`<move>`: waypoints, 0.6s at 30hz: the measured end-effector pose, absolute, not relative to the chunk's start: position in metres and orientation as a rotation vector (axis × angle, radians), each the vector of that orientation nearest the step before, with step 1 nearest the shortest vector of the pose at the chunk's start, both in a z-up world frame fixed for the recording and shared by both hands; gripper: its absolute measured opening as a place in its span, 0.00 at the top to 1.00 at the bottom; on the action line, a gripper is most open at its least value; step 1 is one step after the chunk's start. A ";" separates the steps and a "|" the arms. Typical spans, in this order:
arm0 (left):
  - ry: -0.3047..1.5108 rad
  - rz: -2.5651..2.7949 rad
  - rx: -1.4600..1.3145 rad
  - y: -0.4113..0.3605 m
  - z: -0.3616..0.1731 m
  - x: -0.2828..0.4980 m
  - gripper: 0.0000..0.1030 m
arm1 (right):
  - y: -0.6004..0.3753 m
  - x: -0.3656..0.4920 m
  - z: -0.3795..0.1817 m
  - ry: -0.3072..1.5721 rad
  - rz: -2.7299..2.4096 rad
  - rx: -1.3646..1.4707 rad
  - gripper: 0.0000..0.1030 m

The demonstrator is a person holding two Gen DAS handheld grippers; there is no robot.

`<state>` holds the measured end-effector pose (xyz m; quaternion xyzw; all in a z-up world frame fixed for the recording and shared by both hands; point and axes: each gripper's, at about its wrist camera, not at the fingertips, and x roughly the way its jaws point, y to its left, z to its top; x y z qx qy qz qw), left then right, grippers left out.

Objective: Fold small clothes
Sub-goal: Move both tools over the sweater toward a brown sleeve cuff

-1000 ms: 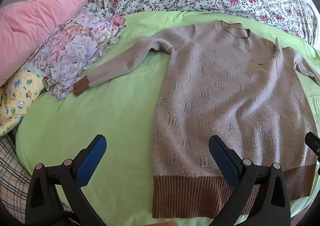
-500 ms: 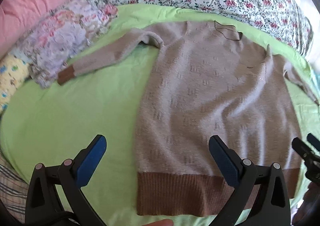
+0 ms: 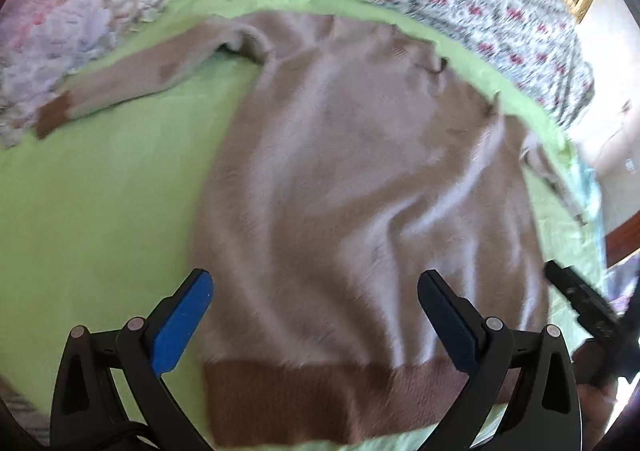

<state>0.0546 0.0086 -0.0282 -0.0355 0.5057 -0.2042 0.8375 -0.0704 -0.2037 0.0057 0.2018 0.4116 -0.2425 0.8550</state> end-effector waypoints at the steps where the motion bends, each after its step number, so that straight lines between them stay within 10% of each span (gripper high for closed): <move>1: 1.059 -0.453 -0.103 0.006 -0.031 0.061 0.01 | -0.210 -0.068 0.003 0.869 -0.516 0.436 0.00; 11: 1.055 -0.396 -0.382 0.008 -0.046 0.113 0.02 | -0.259 -0.042 0.013 0.918 -0.566 0.518 0.00; 18: 1.062 -0.302 0.226 -0.058 -0.030 0.127 0.03 | -0.283 -0.050 0.024 0.896 -0.621 0.670 0.00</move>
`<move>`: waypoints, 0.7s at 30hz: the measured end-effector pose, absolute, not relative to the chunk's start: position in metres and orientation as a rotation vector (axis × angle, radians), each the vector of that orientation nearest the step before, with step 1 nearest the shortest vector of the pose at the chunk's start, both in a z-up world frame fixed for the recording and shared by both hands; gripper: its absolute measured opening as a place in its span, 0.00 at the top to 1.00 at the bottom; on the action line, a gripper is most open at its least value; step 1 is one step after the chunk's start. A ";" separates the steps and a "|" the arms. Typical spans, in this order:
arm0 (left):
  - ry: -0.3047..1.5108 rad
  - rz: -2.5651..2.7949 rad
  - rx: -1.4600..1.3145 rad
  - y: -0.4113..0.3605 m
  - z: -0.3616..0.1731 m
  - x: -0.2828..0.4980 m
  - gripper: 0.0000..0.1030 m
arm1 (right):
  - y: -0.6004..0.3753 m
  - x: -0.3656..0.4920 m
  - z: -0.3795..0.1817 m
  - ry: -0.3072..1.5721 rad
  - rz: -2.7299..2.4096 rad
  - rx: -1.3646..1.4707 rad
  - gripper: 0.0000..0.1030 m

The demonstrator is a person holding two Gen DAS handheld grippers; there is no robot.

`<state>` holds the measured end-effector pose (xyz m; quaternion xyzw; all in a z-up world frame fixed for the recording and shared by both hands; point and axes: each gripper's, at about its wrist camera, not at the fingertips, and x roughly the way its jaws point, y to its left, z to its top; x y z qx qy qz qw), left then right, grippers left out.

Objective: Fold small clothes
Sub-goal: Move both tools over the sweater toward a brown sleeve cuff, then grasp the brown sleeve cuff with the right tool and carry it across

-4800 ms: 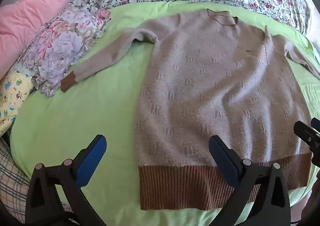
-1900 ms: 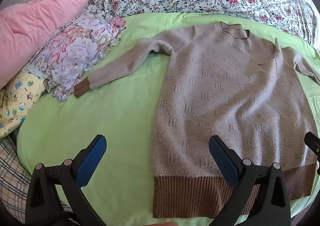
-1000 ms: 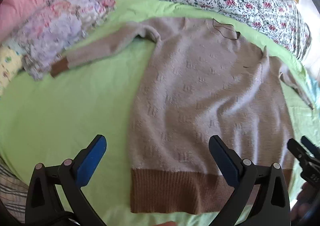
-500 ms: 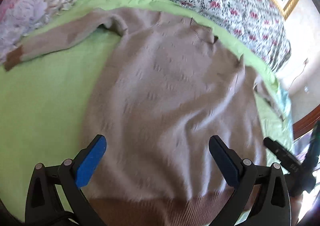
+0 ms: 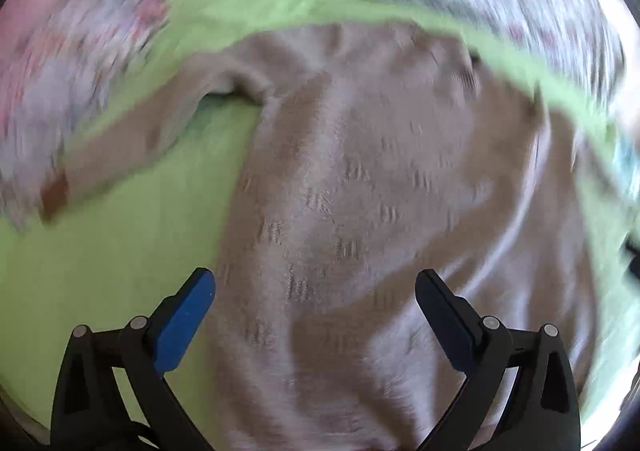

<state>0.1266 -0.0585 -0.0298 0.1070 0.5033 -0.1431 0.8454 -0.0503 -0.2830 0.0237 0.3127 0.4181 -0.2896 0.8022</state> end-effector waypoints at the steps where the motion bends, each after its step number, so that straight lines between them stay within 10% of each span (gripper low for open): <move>1: 1.072 -0.302 0.270 -0.068 -0.031 0.126 0.03 | -0.289 -0.054 0.022 0.898 -0.631 0.704 0.00; 21: 1.139 -0.368 0.336 -0.200 -0.029 0.174 0.06 | -0.543 -0.171 -0.016 0.709 -0.973 1.043 0.24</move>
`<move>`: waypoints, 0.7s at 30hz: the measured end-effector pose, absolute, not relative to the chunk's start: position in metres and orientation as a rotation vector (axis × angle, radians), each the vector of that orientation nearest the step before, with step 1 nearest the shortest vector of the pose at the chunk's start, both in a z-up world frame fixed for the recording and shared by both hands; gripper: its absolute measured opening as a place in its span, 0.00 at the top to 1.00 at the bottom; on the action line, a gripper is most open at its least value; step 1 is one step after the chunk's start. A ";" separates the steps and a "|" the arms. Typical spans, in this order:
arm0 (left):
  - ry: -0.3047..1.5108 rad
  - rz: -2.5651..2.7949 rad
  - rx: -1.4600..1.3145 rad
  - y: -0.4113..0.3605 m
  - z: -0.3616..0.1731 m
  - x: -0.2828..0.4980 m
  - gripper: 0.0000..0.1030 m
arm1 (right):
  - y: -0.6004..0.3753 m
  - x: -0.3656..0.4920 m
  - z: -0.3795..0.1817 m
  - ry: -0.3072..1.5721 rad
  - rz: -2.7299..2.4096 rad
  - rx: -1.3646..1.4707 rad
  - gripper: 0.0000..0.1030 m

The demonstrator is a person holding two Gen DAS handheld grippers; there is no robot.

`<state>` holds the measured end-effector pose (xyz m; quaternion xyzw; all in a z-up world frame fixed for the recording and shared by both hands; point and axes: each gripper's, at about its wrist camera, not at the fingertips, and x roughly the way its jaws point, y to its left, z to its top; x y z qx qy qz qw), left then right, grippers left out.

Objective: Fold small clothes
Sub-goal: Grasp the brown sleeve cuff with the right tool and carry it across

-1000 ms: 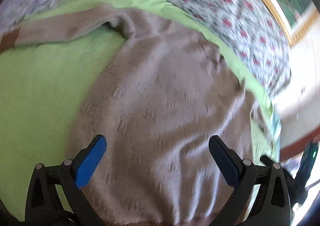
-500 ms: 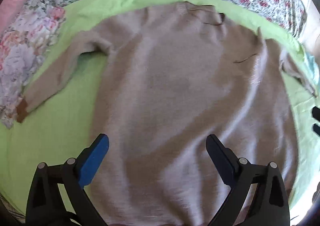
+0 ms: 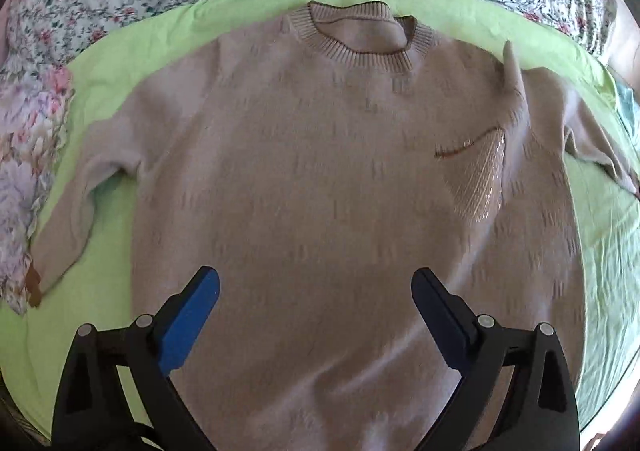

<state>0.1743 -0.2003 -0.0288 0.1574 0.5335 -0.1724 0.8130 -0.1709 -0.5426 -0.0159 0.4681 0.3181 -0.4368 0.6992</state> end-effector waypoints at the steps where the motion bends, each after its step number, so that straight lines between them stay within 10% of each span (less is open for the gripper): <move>1: 1.137 -0.366 0.339 -0.205 -0.030 0.178 0.06 | -0.558 -0.176 -0.021 0.703 -0.997 1.055 0.24; 10: 1.137 -0.383 0.374 -0.241 -0.042 0.193 0.06 | -0.646 -0.192 -0.048 0.577 -1.092 1.158 0.37; 13: 1.142 -0.405 0.363 -0.246 -0.042 0.198 0.09 | -0.660 -0.189 -0.046 0.562 -1.081 1.170 0.92; 21: 1.185 -0.414 0.295 -0.210 -0.039 0.216 0.15 | -0.578 -0.089 0.038 0.471 -0.729 0.959 0.92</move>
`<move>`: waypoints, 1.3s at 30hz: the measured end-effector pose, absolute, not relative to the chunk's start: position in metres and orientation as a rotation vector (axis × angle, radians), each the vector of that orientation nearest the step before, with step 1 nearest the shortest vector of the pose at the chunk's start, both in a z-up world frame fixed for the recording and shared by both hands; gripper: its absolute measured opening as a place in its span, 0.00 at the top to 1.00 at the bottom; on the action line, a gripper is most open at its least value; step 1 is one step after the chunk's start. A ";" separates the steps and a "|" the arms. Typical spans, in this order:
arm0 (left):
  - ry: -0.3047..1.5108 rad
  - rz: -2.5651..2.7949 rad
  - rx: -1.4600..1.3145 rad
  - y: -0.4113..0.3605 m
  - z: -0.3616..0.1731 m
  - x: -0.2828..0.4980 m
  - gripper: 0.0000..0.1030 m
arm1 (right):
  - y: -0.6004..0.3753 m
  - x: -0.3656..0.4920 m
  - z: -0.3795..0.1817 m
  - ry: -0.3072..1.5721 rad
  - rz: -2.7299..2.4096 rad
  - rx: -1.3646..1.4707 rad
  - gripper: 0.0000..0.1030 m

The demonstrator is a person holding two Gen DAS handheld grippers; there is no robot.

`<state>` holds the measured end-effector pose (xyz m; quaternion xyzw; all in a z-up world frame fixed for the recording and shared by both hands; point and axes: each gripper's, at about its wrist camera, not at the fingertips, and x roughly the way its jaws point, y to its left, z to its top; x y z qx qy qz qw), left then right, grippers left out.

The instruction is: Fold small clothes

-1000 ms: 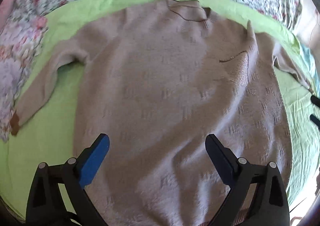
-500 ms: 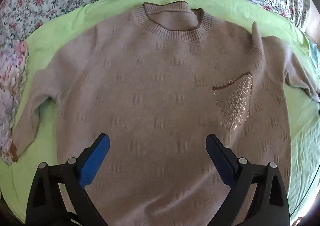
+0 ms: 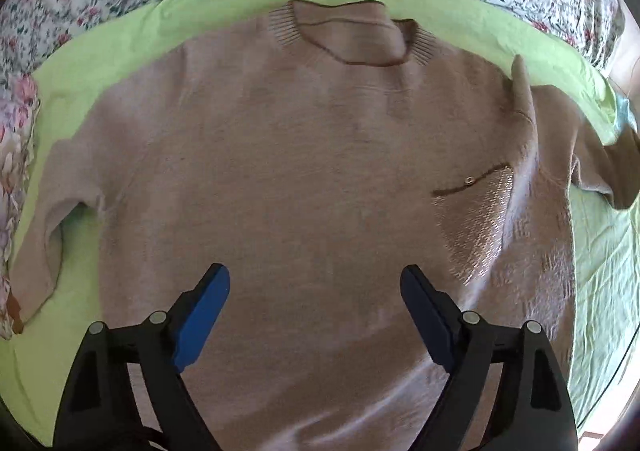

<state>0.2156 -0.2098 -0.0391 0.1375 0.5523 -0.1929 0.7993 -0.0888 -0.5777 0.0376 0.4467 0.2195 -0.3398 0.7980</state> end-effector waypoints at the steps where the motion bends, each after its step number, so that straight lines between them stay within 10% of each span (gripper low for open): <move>1: 1.184 -0.414 0.285 -0.199 -0.037 0.217 0.15 | -0.562 -0.069 0.047 0.466 -0.658 0.940 0.92; 19: 1.201 -0.438 0.034 -0.056 -0.032 0.231 0.15 | -0.278 0.240 -0.017 0.822 0.085 0.881 0.88; 25: 1.253 -0.458 -0.027 -0.075 -0.061 0.261 0.15 | -0.277 0.240 -0.032 0.872 0.065 0.971 0.53; 34: 1.230 -0.433 -0.042 -0.128 -0.090 0.310 0.13 | -0.348 0.147 0.010 0.699 -0.139 0.989 0.51; 36: 1.183 -0.475 -0.054 -0.136 -0.084 0.310 0.23 | -0.362 0.126 0.013 0.672 -0.188 0.998 0.51; 39: 1.176 -0.503 -0.009 -0.145 -0.082 0.308 0.84 | -0.383 0.094 0.012 0.640 -0.268 1.042 0.51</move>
